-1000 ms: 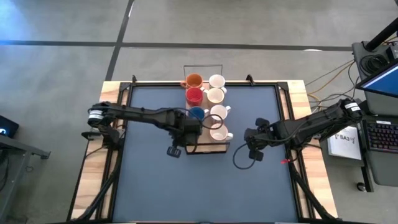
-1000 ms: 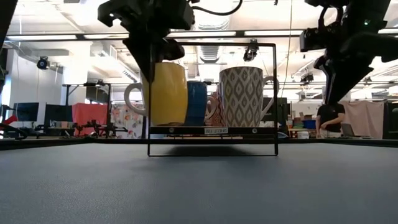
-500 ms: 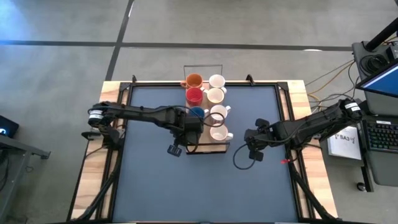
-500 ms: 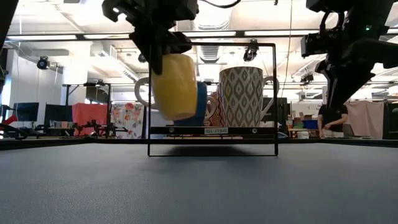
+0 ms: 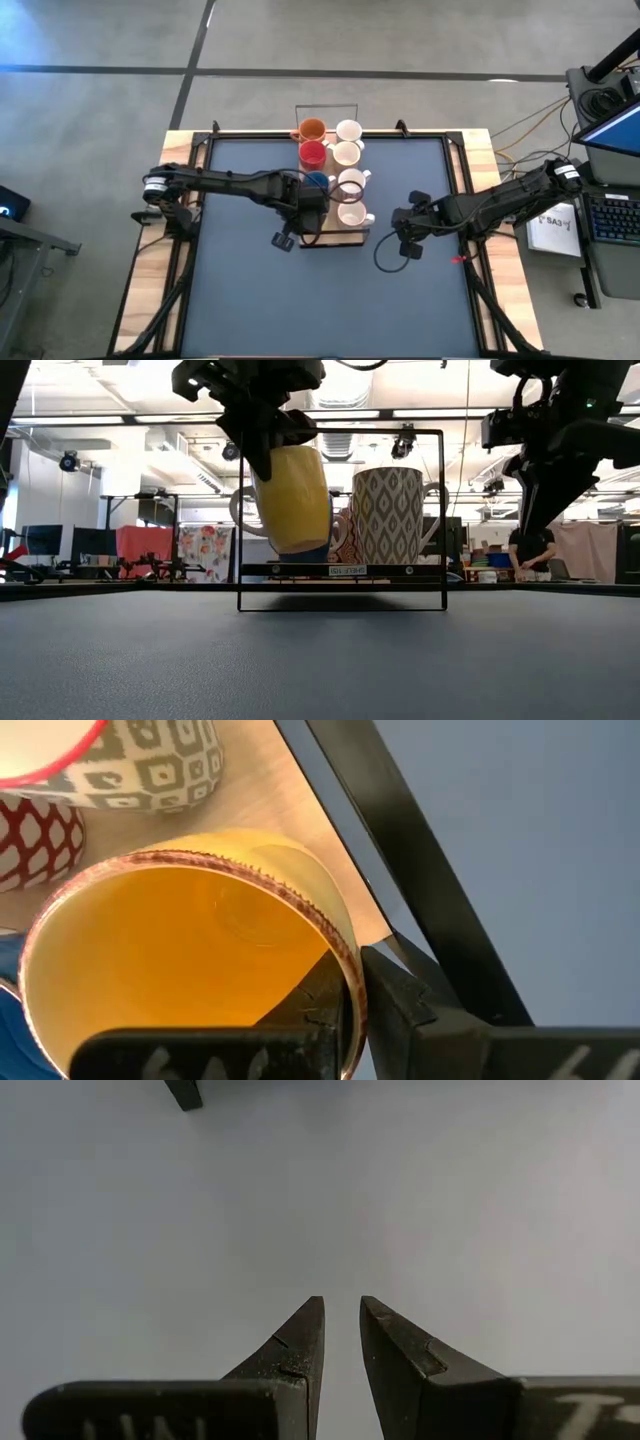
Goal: Place coffee mugs
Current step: Put the yellow mug on the shelf
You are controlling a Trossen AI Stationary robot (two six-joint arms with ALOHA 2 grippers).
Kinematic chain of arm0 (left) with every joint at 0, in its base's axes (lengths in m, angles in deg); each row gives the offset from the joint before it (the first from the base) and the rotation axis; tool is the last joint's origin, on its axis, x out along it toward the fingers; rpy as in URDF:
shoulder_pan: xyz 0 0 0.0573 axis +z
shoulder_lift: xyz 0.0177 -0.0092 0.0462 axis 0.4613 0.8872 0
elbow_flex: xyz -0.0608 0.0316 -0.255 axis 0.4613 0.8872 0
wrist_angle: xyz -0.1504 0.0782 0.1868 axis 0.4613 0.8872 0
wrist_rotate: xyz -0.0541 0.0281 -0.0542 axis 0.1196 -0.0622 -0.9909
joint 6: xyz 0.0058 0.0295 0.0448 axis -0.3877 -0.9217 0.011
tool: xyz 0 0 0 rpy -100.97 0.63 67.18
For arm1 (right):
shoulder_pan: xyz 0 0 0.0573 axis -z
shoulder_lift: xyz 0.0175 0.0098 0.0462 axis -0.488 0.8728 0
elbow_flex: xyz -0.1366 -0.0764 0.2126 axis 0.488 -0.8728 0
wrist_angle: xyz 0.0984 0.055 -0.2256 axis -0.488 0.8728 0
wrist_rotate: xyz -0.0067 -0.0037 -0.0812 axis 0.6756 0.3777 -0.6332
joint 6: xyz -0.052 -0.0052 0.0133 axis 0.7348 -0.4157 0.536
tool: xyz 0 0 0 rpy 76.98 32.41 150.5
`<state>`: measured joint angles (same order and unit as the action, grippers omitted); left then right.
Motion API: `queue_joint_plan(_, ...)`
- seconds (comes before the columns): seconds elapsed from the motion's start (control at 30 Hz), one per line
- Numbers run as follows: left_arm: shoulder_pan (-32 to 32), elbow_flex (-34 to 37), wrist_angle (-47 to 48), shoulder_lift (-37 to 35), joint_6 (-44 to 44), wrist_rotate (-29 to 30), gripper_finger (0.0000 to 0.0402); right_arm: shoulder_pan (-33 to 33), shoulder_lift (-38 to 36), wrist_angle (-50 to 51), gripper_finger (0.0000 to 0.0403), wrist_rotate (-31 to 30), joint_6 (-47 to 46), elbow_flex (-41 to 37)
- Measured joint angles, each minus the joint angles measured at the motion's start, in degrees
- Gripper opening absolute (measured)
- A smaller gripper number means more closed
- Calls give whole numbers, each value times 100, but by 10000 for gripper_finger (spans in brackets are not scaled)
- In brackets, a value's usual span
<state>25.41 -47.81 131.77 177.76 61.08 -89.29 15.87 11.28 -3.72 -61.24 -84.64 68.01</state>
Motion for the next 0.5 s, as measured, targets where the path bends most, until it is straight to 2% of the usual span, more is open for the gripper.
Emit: queue_joint_plan(0.5, 12, 2, -110, 53, -2, -98, 9, 0, 0, -110, 59, 0, 52, 0)
